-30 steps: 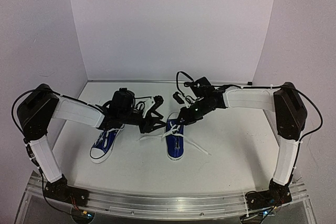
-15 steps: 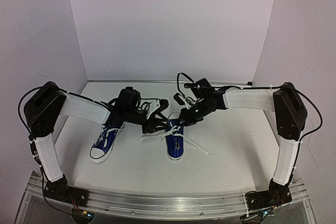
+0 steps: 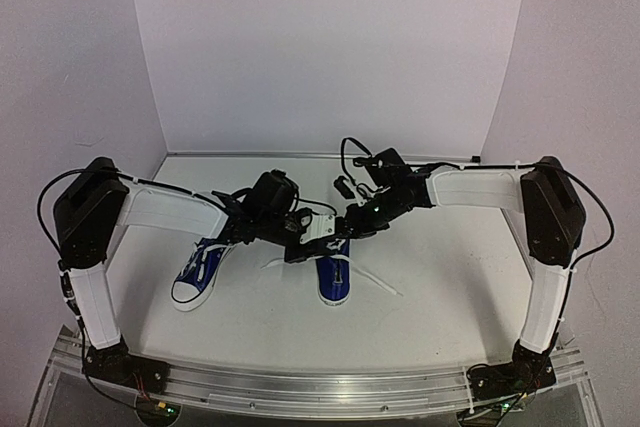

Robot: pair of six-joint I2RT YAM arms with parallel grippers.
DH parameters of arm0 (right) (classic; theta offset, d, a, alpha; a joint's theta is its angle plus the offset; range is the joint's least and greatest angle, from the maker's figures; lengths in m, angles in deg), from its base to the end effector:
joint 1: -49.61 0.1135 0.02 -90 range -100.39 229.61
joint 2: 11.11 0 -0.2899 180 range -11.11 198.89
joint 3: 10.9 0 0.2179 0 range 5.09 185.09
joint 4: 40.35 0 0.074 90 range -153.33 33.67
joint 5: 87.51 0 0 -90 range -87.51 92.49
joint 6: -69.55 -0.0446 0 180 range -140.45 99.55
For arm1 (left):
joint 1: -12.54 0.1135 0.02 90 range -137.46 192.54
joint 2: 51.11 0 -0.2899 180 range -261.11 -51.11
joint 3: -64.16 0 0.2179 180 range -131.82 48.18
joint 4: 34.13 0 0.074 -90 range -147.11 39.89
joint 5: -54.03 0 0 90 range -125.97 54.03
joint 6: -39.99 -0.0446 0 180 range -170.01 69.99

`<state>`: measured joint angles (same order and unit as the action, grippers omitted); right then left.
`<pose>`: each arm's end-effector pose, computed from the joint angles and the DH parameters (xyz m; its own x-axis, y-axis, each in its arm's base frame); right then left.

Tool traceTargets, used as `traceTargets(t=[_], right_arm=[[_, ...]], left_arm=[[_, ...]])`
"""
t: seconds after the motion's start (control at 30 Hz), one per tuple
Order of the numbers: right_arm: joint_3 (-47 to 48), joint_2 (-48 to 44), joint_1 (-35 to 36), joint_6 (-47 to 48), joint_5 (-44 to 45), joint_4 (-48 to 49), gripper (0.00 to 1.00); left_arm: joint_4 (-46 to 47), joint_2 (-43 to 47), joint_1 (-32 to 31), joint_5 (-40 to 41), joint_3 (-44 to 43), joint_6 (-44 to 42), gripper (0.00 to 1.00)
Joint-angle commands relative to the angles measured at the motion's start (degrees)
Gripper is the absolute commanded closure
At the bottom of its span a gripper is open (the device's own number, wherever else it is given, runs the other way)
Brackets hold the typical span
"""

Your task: Tie the shoes

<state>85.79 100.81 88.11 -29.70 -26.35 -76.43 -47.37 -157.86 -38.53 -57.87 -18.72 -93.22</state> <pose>0.3068 0.2715 0.2369 -0.7285 -0.3996 -0.5565 -0.6729 0.5695 0.4721 0.2352 -0.3176 0.2333 0.3458 0.5828 -0.7353 0.9219 -0.0651 0.3820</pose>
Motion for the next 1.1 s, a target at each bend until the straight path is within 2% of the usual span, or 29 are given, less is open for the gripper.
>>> traceTargets(t=[0.0,0.67,0.77,0.97,1.07], right_arm=[[0.08,-1.41,-0.43,-0.48,-0.81,1.6,1.0],[0.44,-0.39,-0.77,-1.1,-2.33,2.0,1.0],[0.42,-0.39,-0.81,-1.12,-2.39,1.99,1.0],[0.24,-0.55,-0.93,-1.18,-2.9,2.13,1.0],[0.12,-0.47,-0.98,-1.48,-3.53,2.41,1.0]], left_arm=[[-2.08,-2.13,-0.24,3.47,-3.34,-3.53,0.72],[-5.57,-6.93,-0.98,4.2,-7.59,-5.6,0.78],[-6.06,-7.56,-1.14,4.41,-8.13,-5.69,0.82],[-4.68,-7.22,-1.14,5.36,-7.37,-3.04,1.0],[-1.79,-6.35,-1.1,5.73,-5.73,-0.01,1.0]])
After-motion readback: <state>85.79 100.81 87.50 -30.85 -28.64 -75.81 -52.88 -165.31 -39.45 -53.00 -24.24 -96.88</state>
